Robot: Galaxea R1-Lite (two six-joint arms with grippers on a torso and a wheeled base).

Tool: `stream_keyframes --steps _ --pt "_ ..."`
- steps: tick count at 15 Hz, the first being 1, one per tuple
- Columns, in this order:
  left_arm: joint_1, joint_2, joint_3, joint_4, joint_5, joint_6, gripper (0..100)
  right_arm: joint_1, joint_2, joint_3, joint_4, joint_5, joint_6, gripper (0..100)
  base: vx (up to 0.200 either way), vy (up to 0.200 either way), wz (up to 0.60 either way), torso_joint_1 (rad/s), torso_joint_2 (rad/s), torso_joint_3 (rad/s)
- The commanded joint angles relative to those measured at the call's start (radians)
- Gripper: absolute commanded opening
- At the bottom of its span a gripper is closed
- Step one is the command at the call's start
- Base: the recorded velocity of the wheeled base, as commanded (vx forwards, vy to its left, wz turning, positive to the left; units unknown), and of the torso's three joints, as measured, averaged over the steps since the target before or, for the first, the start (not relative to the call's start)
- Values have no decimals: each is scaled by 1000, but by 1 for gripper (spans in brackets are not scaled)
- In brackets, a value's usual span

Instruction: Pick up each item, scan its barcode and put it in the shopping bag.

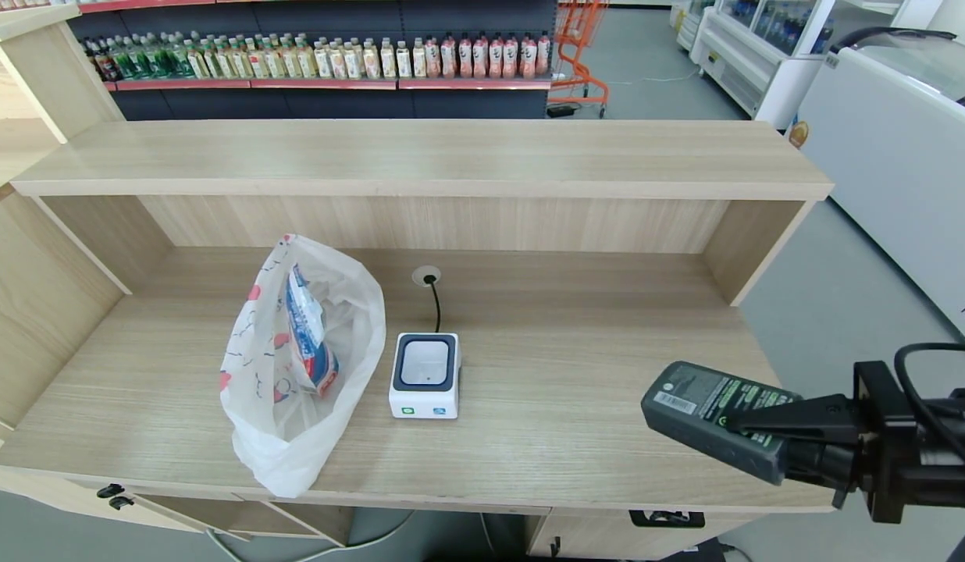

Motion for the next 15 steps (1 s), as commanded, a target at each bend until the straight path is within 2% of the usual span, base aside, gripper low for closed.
stream_keyframes --steps 1,4,6,7,10,15 --pt "0 0 0 0 1 0 100 81 59 -2 20 8 -153 0 0 0 0 0 0 0" --pt "0 0 0 0 1 0 100 265 171 -33 7 13 -337 0 0 0 0 0 0 0" --pt "0 0 0 0 1 0 100 330 229 -50 6 19 -415 0 0 0 0 0 0 0" --pt "0 0 0 0 1 0 100 337 243 -53 -2 20 -434 0 0 0 0 0 0 0" --pt "0 0 0 0 1 0 100 342 292 -47 -108 120 -492 0 0 0 0 0 0 0" --pt "0 0 0 0 1 0 100 345 289 -33 -214 122 -492 0 0 0 0 0 0 0"
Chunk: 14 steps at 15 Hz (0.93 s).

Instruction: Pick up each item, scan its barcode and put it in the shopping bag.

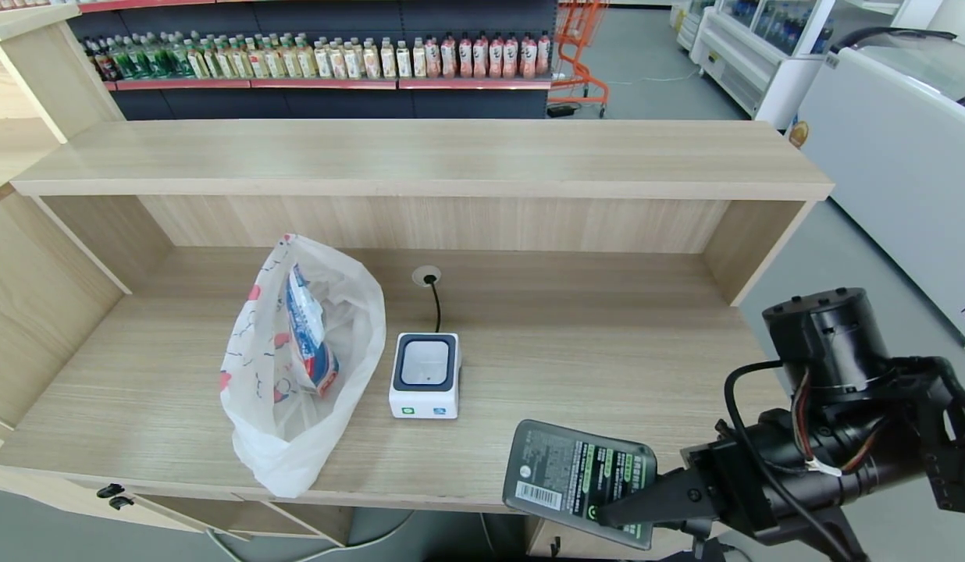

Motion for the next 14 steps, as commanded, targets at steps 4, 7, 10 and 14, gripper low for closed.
stream_keyframes --steps 4,7,10,14 --pt "0 0 0 0 0 0 100 1 -5 43 -26 0 -12 0 0 0 0 0 0 0" --pt "0 0 0 0 0 0 100 1 12 63 -85 0 -9 0 0 0 0 0 0 0" --pt "0 0 0 0 0 0 100 2 37 60 -115 0 -6 0 0 0 0 0 0 0" --pt "0 0 0 0 0 0 100 22 73 40 -138 4 -3 0 0 0 0 0 0 0"
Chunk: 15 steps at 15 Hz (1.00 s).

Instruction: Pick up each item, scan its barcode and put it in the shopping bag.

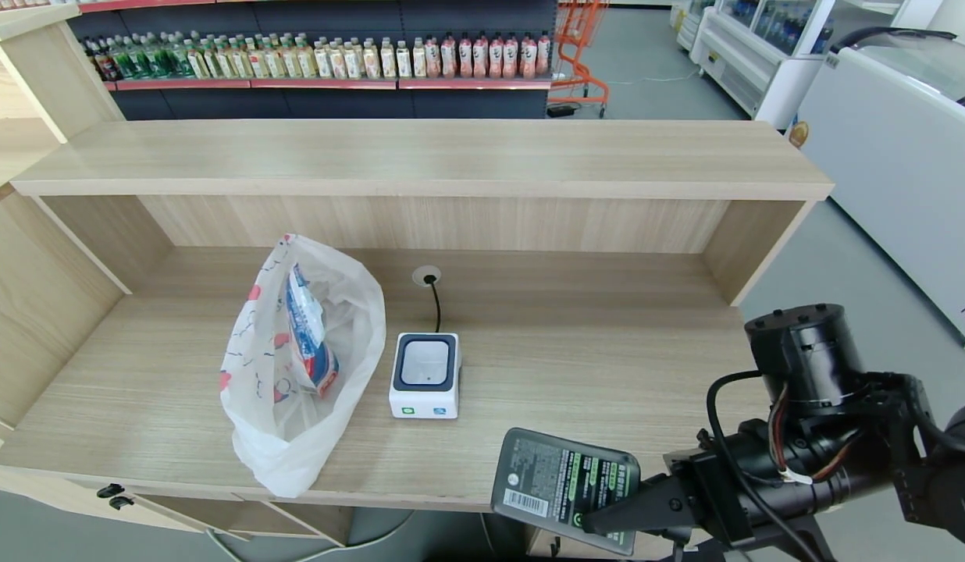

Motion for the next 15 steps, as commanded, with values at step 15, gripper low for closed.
stream_keyframes --steps 15 --pt "0 0 0 0 0 0 100 -88 -130 -122 -15 -73 772 0 0 0 0 0 0 0"
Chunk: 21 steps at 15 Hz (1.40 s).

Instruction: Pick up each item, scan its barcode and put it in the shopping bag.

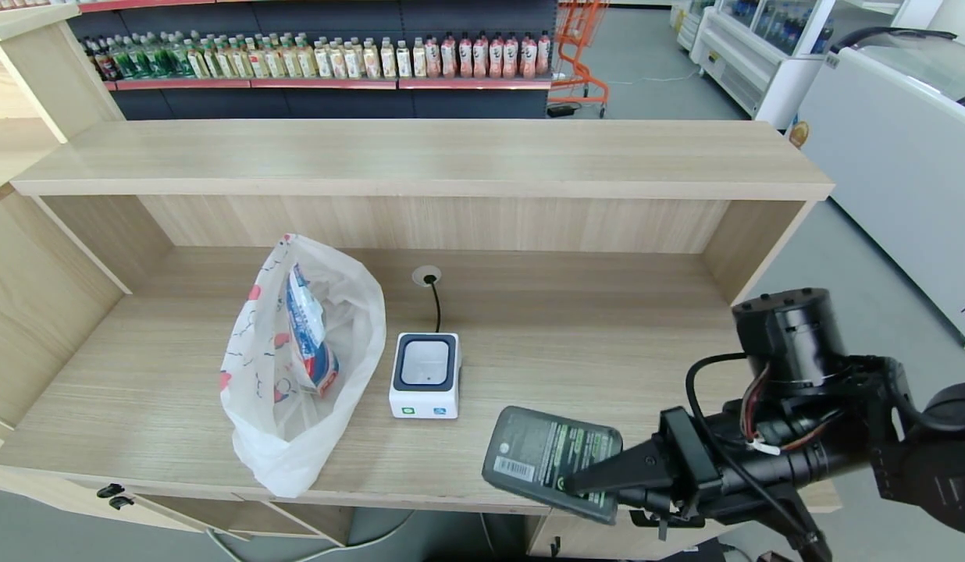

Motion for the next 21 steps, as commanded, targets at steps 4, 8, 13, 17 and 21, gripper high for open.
stream_keyframes --steps 4,8,13,17,21 --pt "0 0 0 0 0 0 100 -321 -385 -74 105 -69 958 0 0 0 0 0 0 0" --pt "0 0 0 0 0 0 100 -433 -478 -73 105 -288 2077 0 0 0 0 0 0 0" --pt "0 0 0 0 0 0 100 -292 -470 10 100 -344 2955 0 0 0 0 0 0 0" --pt "0 0 0 0 0 0 100 -240 -394 22 24 -344 3022 0 0 0 0 0 0 0" --pt "0 0 0 0 0 1 100 -244 -257 13 -142 -348 3021 0 0 0 0 0 0 0"
